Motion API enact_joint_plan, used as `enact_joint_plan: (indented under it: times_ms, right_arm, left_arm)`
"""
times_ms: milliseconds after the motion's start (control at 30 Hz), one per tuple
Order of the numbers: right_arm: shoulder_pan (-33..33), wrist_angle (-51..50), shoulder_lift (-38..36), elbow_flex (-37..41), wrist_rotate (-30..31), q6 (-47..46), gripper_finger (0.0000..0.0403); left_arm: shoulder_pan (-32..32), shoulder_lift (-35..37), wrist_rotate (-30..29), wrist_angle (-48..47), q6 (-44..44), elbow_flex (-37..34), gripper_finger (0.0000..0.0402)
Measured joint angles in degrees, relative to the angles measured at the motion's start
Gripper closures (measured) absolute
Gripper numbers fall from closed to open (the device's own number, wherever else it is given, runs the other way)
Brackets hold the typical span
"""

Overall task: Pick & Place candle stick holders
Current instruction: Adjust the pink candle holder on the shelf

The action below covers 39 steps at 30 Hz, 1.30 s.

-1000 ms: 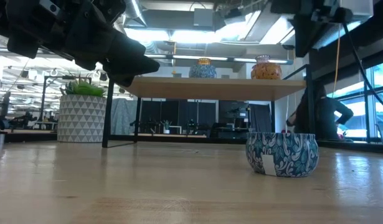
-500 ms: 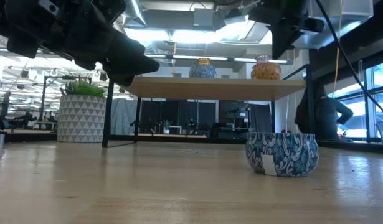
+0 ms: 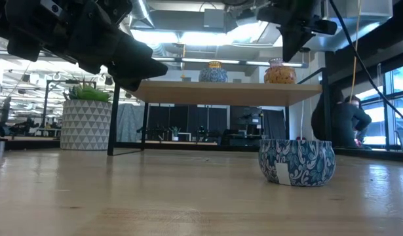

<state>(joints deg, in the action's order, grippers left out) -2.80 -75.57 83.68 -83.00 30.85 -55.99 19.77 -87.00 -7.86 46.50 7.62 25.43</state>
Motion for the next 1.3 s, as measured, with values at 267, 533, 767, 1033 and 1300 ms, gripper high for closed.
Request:
enact_joint_plan:
  times_ms: [267,533,767,1033,1300]
  right_arm:
    - [-1.36,-0.74,0.98,-0.04,0.06,-0.11,0.0398]
    - [-2.89,-1.29,2.76,-0.02,0.73,0.07,0.0398]
    - [-3.13,-1.17,3.44,0.02,1.71,0.43,0.0398]
    - [-3.12,1.2,3.7,0.02,1.7,1.38,0.0398]
    - [-2.8,0.69,3.68,0.02,1.7,1.38,0.0398]
  left_arm:
    - [0.0,-0.02,0.0,0.0,0.02,0.0,0.0206]
    - [0.0,-0.01,0.0,-0.02,0.02,0.0,0.0206]
    - [-0.01,-0.02,0.0,-0.01,0.0,0.0,0.0206]
    - [-0.01,-0.02,0.0,-0.02,0.0,0.0,0.0206]
    - [0.0,0.0,0.0,-0.02,0.0,0.0,0.0206]
